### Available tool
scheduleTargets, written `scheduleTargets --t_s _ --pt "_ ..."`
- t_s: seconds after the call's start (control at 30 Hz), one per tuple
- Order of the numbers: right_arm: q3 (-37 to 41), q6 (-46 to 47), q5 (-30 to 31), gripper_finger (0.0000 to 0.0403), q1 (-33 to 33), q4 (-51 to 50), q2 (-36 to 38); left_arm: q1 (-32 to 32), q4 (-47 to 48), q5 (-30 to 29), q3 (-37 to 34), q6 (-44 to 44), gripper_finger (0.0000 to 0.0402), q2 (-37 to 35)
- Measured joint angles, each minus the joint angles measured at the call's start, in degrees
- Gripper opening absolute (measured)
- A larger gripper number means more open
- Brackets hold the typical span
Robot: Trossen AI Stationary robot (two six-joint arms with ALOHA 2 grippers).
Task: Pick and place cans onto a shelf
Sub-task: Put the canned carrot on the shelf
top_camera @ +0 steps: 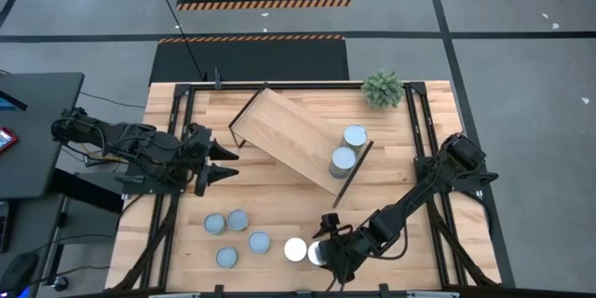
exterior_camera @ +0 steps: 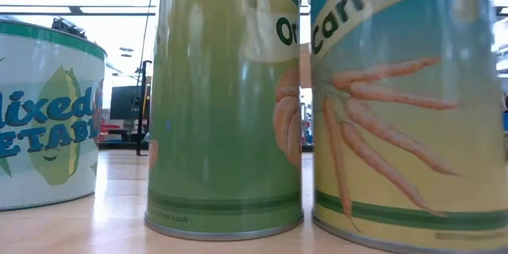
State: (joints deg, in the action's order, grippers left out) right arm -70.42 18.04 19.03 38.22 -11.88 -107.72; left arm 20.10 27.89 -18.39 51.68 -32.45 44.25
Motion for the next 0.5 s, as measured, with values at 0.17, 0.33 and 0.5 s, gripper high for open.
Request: scheduleTargets --t_s 0.17,0.33,0.5 --pt "1.3 0.0 -3.3 0.0365 -1.1 1.6 0.0 0.0 0.0 0.0 0.0 0.0 0.0235 0.0" --pt "1.8 -0.2 -5.0 0.0325 -1.3 2.3 0.0 0.0 0.0 0.0 0.0 0.0 0.0236 0.0" --pt "1.4 -0.2 -5.2 0.0315 -1.3 1.9 0.0 0.0 0.0 0.0 0.0 0.1 0.0235 0.0"
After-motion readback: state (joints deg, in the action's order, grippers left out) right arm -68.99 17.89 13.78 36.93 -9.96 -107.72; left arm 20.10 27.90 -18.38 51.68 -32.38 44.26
